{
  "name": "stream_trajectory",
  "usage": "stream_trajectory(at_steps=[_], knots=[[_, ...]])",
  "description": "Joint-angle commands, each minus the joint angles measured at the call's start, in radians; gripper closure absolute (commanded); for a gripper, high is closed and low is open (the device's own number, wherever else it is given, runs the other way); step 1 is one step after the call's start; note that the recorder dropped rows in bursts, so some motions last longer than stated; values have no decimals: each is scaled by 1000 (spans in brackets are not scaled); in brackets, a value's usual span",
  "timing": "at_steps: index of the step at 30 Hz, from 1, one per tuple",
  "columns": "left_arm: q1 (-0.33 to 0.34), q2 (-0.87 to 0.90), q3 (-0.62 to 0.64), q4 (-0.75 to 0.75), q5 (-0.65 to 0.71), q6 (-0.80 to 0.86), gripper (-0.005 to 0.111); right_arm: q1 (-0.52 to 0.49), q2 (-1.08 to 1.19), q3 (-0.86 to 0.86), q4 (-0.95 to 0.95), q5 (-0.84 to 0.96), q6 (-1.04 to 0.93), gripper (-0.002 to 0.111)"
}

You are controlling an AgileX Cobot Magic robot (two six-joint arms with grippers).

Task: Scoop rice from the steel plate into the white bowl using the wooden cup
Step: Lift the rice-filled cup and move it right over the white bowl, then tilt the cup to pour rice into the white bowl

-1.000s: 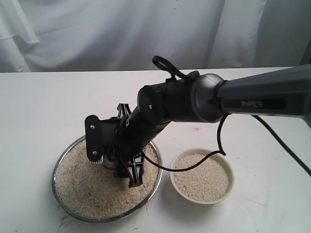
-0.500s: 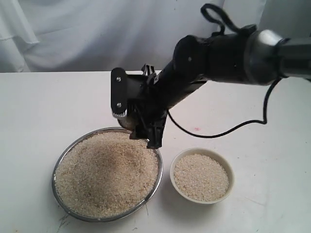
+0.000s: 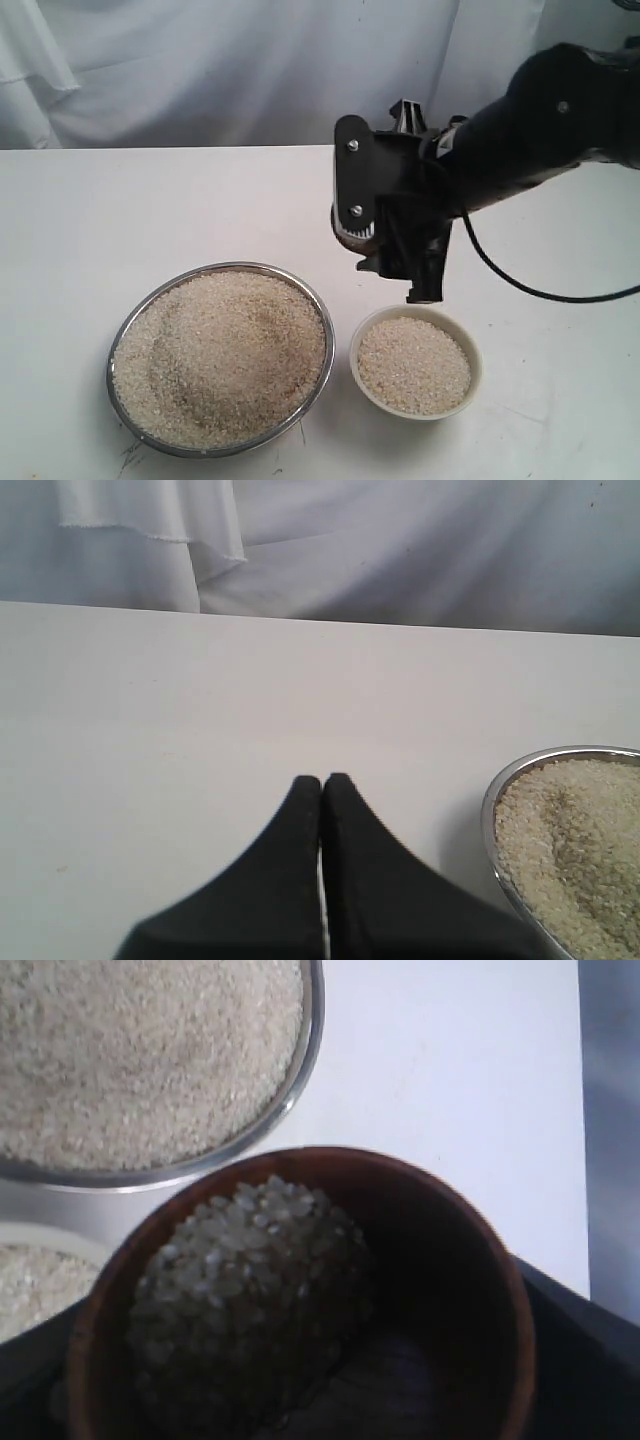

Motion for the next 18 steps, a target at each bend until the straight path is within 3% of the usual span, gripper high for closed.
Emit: stream_trajectory(at_steps=[1,11,18], knots=[[2,-4,5,-2,-7,-1,107,-11,-59,106,-104,-75,-9,108],[2,-4,5,-2,-7,-1,107,-31,-71,291,-232,-293,-9,108],[2,-4,5,-2,-7,-1,107,-32,-72,327,-346,-361,-9,108]])
